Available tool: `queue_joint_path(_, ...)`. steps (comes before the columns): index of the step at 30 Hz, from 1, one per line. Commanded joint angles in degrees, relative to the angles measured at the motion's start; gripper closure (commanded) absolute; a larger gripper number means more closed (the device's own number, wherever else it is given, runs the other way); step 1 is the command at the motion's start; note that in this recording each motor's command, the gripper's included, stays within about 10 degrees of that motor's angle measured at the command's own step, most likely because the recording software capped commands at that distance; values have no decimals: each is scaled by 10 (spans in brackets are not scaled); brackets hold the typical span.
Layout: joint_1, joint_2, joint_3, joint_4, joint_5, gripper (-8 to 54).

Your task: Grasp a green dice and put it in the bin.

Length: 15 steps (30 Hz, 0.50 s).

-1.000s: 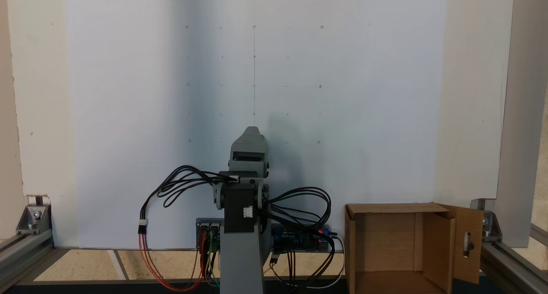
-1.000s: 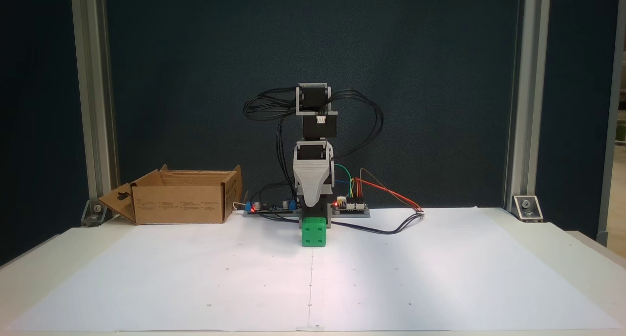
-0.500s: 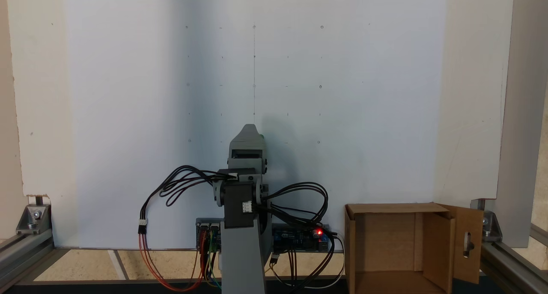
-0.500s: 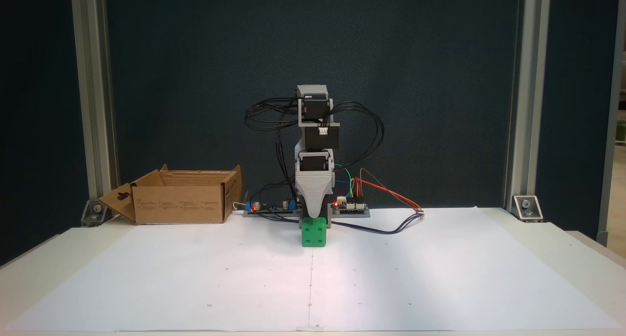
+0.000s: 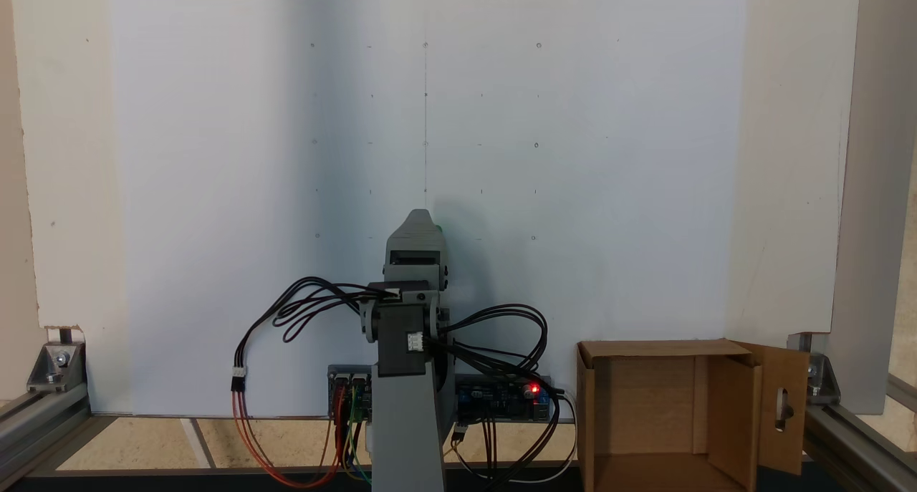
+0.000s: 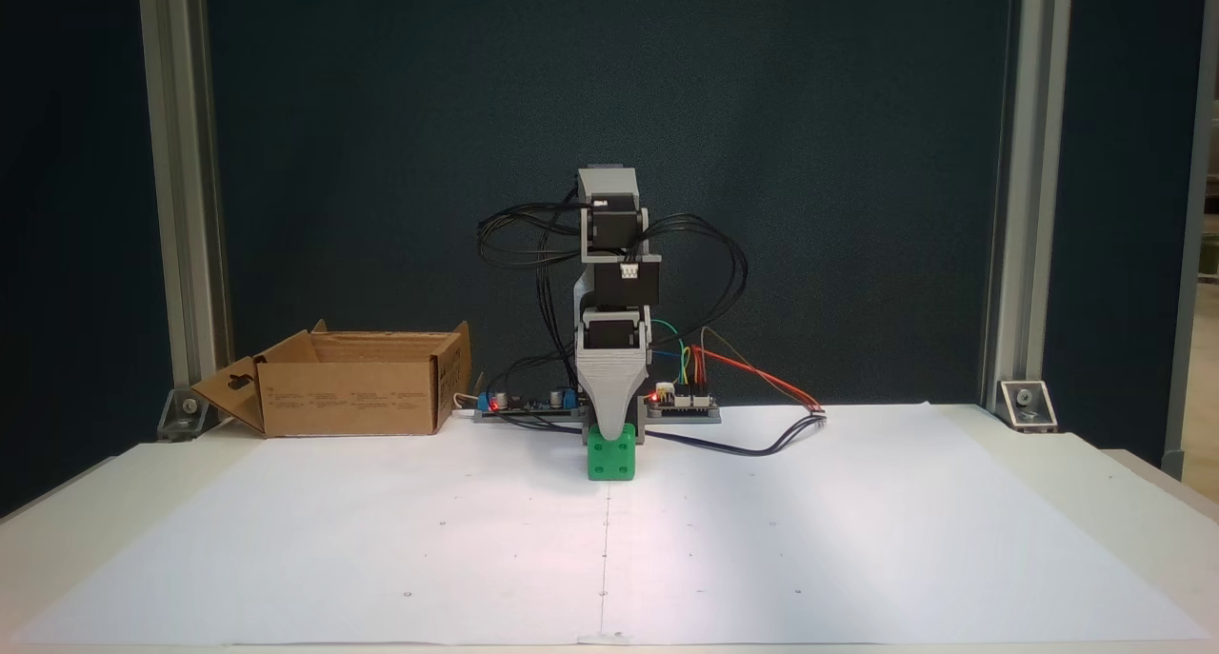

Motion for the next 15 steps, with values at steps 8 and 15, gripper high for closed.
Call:
queue_joint_path(8,-1,-4,-5,-14,24,9)
queue_joint_path(15,-2,-9,-2,-16,25,14)
